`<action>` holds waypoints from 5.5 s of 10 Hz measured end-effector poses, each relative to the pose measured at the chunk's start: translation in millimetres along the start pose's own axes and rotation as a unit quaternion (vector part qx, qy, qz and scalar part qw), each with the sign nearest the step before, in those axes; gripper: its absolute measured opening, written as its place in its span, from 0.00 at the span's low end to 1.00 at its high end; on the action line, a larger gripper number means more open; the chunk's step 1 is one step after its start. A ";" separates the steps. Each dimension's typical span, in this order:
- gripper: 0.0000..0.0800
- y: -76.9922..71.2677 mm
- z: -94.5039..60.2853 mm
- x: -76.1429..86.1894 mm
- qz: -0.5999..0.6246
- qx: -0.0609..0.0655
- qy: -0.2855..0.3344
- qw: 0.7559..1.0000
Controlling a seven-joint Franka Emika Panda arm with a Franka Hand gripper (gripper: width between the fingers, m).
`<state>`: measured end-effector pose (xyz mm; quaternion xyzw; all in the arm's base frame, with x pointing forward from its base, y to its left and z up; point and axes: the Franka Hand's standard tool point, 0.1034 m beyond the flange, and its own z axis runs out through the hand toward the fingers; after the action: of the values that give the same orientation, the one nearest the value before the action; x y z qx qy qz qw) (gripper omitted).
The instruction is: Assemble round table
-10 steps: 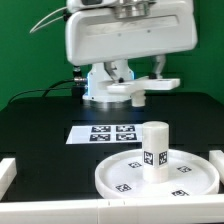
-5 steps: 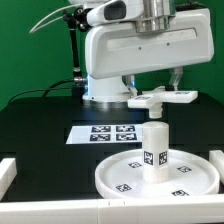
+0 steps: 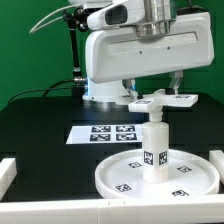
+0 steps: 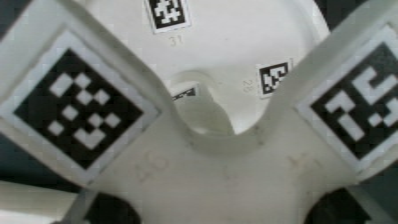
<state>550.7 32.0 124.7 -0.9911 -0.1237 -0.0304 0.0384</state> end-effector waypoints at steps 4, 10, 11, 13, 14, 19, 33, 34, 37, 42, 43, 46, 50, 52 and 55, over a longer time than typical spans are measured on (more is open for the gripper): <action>0.56 5.2 6.4 5.5 -0.004 0.000 0.000 1.000; 0.56 5.5 20.6 1.8 -0.023 -0.002 -0.004 1.000; 0.56 6.8 20.5 3.0 -0.029 -0.003 0.000 1.000; 0.56 7.5 20.1 3.8 -0.034 -0.005 0.003 0.999; 0.56 7.5 20.1 3.8 -0.034 -0.005 0.003 0.999; 0.56 7.5 20.1 3.8 -0.027 -0.005 0.003 1.000; 0.56 1.1 21.2 4.6 0.523 0.037 0.001 0.852; 0.56 -0.3 21.3 5.9 0.573 0.042 0.004 0.819; 0.56 -1.9 21.5 7.2 0.670 0.045 0.015 0.740; 0.56 -0.3 21.5 7.2 0.816 0.058 0.001 0.575; 0.56 -0.4 21.4 7.2 0.838 0.058 -0.001 0.543; 0.56 0.8 21.3 9.4 0.875 0.063 -0.005 0.479; 0.80 -0.3 7.7 14.0 0.855 0.077 0.000 0.514; 0.81 -3.7 -10.9 18.5 0.847 0.095 0.001 0.524; 0.81 -4.2 -6.8 17.4 0.837 0.092 0.001 0.539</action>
Offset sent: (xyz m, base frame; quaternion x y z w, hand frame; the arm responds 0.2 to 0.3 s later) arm -0.0048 -0.0021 -0.0073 -0.0039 0.0049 0.0077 1.0000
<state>566.2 39.7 133.0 -0.6339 0.7606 0.0262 0.1378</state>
